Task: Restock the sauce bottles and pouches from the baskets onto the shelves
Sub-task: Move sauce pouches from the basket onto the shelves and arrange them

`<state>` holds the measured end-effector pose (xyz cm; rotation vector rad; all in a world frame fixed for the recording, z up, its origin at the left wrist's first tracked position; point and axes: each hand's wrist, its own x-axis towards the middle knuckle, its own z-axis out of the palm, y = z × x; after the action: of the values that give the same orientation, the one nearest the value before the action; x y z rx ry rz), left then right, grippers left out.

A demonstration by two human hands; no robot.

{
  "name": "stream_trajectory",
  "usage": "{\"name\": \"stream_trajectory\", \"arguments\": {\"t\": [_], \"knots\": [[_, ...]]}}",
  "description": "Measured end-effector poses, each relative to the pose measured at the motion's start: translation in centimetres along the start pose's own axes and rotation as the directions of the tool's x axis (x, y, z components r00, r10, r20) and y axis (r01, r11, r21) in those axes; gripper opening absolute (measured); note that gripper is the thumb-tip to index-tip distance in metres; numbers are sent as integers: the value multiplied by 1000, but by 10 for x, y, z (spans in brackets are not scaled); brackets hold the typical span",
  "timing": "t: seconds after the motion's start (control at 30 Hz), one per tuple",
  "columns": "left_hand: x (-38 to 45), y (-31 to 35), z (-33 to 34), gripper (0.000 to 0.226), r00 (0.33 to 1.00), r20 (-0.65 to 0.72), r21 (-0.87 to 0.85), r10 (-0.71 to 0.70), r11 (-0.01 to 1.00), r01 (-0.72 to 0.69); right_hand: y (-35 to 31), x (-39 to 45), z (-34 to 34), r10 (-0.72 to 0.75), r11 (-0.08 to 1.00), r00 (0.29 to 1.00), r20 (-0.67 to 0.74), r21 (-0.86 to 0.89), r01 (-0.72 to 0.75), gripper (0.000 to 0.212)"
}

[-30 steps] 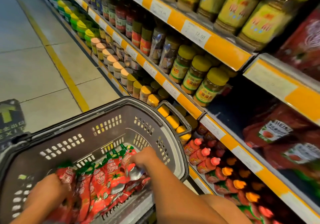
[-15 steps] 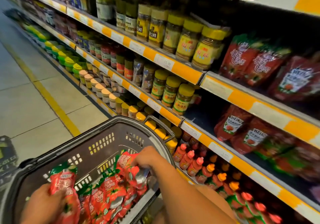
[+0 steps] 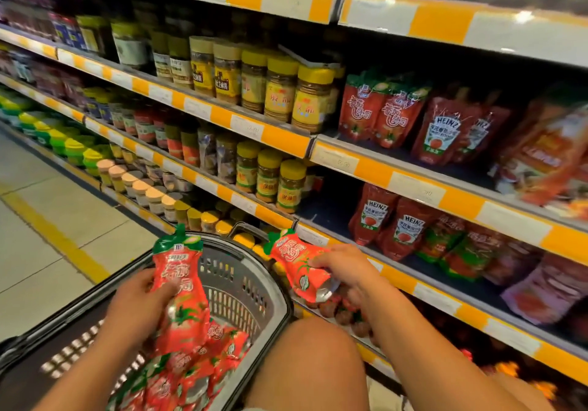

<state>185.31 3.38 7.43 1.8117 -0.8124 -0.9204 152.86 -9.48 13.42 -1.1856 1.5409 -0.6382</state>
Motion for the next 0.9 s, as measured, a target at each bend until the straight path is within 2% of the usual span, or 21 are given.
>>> {"name": "stream_trajectory", "arguments": {"t": [0.07,0.13,0.33,0.5,0.57,0.67,0.8,0.9], "knots": [[14,24,28,10,993,113,-30,37,999,-34,6,7,-18,11,993,993,-119,119,3,12],[28,47,61,10,978,181,-33,101,995,-97,9,16,-30,6,986,977,-211,161,29,14],[59,116,148,1,933,235,14,270,959,-282,-3,43,-39,-79,981,948,-309,146,129,30],[84,148,203,19,934,169,63,315,942,-329,-9,74,-30,-152,984,890,-430,15,176,36],[93,154,218,18,929,153,46,338,936,-349,-8,86,-25,-191,980,844,-501,-48,193,36],[102,159,236,19,922,164,-41,349,937,-347,-3,101,-18,-253,964,759,-599,-90,250,23],[105,161,252,8,905,148,-123,398,916,-383,5,114,-8,-280,942,704,-652,-44,333,27],[105,161,260,10,884,116,-176,454,885,-431,6,120,-4,-283,915,663,-693,12,404,34]]}}
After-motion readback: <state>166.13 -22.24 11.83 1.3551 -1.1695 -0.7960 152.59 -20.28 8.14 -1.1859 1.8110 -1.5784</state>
